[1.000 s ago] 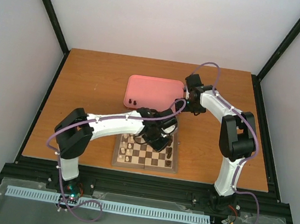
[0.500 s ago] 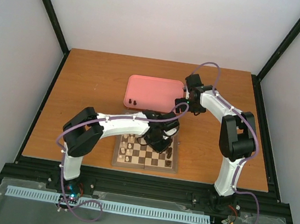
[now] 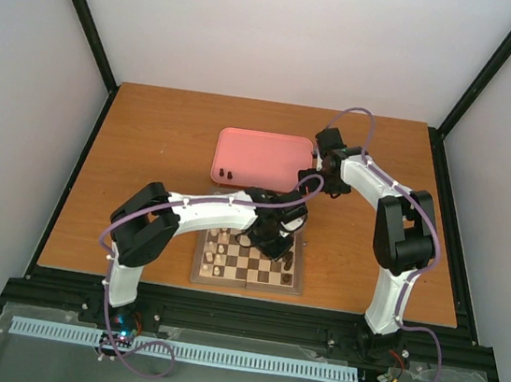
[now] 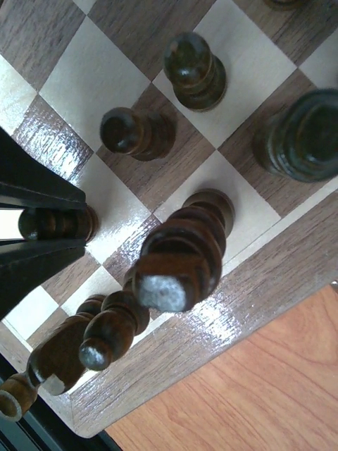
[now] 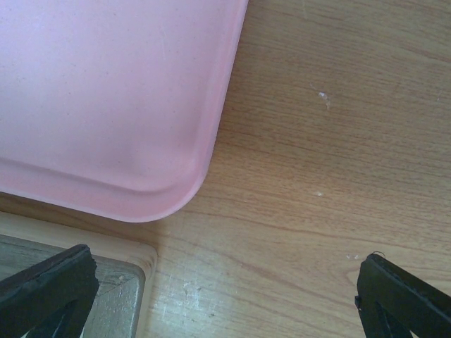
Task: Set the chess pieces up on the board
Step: Place the chess piece on the chessboard.
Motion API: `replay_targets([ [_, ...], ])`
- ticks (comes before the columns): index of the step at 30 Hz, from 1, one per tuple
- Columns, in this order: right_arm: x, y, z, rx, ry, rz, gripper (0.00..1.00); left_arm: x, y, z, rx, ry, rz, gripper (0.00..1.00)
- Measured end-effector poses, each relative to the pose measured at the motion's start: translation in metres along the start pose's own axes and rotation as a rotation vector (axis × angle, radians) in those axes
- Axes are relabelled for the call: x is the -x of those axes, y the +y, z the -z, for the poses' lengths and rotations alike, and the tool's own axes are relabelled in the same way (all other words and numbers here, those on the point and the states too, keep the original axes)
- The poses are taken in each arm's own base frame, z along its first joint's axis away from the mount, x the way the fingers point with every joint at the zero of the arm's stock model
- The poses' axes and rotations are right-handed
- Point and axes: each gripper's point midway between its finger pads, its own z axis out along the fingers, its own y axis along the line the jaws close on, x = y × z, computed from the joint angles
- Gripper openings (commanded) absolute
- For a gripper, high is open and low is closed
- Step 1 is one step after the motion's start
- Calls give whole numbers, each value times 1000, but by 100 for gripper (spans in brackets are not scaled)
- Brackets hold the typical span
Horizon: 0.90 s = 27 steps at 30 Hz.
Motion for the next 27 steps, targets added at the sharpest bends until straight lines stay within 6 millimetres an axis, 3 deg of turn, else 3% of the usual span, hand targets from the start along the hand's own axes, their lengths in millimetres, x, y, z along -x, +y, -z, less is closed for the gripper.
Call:
replay_targets([
  [19, 0, 0, 0, 0, 1, 4, 100, 3, -1, -1, -3, -16, -2, 11],
  [27, -1, 0, 0, 0, 2, 4, 100, 1, 1, -1, 3, -15, -2, 20],
])
